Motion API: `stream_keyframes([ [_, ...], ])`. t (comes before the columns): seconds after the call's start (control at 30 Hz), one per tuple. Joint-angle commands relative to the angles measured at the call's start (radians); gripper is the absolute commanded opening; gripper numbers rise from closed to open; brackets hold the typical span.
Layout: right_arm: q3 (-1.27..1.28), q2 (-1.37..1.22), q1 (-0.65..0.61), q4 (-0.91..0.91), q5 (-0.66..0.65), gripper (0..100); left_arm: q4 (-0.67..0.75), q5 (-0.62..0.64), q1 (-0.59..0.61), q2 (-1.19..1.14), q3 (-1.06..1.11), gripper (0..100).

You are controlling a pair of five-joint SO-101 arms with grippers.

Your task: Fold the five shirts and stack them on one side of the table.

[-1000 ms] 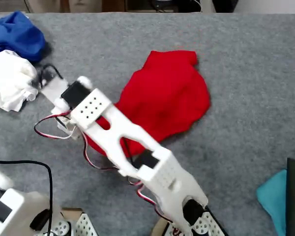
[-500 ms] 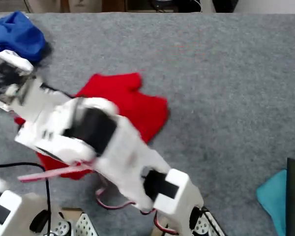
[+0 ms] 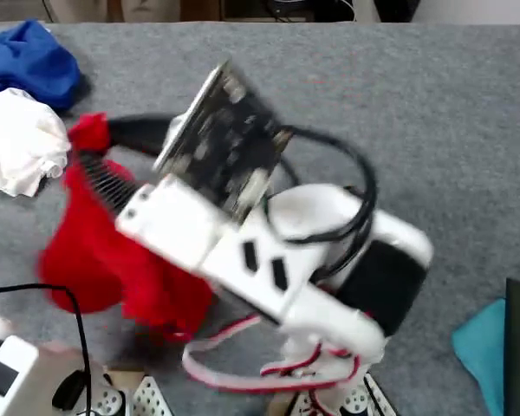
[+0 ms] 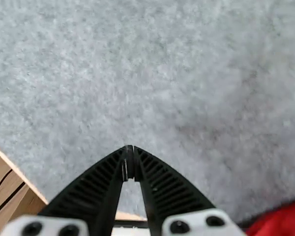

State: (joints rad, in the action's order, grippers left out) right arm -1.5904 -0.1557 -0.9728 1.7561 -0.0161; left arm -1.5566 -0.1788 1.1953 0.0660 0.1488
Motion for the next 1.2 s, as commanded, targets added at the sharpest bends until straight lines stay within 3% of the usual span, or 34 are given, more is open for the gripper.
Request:
stream_keyframes([
  [0.0, -0.03, 0.044, 0.199, 0.028, -0.008, 0.5, -0.072, -0.005, -0.061, 0.036, -0.098, 2],
  [0.3, 0.104, 0.013, 0.723, 0.029, -0.02, 0.5, -0.164, -0.005, -0.184, 0.036, -0.184, 2],
  [0.4, 0.257, -0.013, 0.835, 0.026, -0.112, 0.5, -0.181, -0.005, -0.242, 0.036, -0.199, 2],
  [0.53, 0.461, -0.068, 0.905, 0.025, -0.255, 0.5, -0.181, -0.003, -0.344, 0.036, -0.199, 2],
  [0.67, 0.605, -0.134, 0.94, 0.025, -0.285, 0.5, -0.181, -0.003, -0.503, 0.036, -0.192, 2],
  [0.97, 0.736, -0.338, 1.021, -0.117, -0.292, 0.5, -0.169, -0.003, -1.068, 0.027, -0.203, 2],
  [1.07, 0.739, -0.414, 1.032, -0.166, -0.292, 0.5, -0.078, -0.003, -1.241, 0.025, -0.192, 2],
  [1.17, 0.734, -0.484, 1.03, -0.193, -0.292, 0.5, 0.097, 0.034, -1.335, 0.024, -0.19, 2],
])
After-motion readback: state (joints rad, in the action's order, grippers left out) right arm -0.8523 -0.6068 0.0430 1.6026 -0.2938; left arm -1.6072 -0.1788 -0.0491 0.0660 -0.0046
